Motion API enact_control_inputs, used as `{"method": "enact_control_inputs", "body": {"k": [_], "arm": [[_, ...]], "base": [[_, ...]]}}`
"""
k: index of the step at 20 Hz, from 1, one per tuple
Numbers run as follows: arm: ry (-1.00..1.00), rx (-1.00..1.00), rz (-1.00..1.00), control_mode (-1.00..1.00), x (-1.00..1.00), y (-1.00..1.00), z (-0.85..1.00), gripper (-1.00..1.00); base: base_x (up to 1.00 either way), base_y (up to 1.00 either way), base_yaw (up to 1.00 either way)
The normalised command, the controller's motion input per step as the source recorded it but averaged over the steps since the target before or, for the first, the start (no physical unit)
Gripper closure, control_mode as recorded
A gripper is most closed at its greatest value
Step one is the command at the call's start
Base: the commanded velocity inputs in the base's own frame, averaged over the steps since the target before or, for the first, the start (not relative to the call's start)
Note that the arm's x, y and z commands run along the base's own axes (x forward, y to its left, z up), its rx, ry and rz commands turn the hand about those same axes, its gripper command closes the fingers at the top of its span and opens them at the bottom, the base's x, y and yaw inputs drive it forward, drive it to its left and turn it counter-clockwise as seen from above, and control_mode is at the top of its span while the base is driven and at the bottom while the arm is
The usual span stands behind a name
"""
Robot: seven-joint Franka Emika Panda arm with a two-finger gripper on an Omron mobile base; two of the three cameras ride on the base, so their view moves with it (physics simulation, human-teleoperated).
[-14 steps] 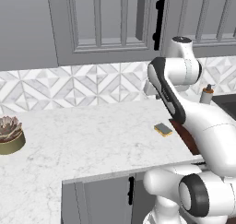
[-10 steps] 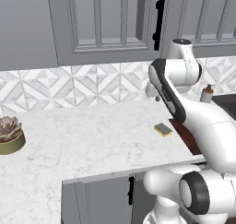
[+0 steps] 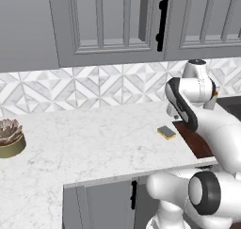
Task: Pick up the sponge from the counter and clean the cutting board by briefly scrubbing or pressing down on the cutting board. Once finished, release the sponge.
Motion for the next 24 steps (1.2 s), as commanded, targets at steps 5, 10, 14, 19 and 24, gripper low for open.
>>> {"method": "enact_control_inputs", "body": {"k": [5,10,14,19,24], "arm": [[0.00,0.00,0.00,-1.00,0.36,0.01,-0.48,-1.00],[0.00,0.00,0.00,-1.00,0.48,0.00,-0.45,-1.00],[0.00,0.00,0.00,-1.00,0.38,0.00,-0.42,-1.00],[0.00,0.00,0.00,-1.00,0.18,0.00,-0.50,-1.00],[0.00,0.00,0.00,-1.00,0.19,0.00,-0.33,-1.00]], "base": [[0.00,0.00,0.00],[0.00,0.00,0.00],[0.00,0.00,0.00],[0.00,0.00,0.00],[0.00,0.00,0.00]]}}
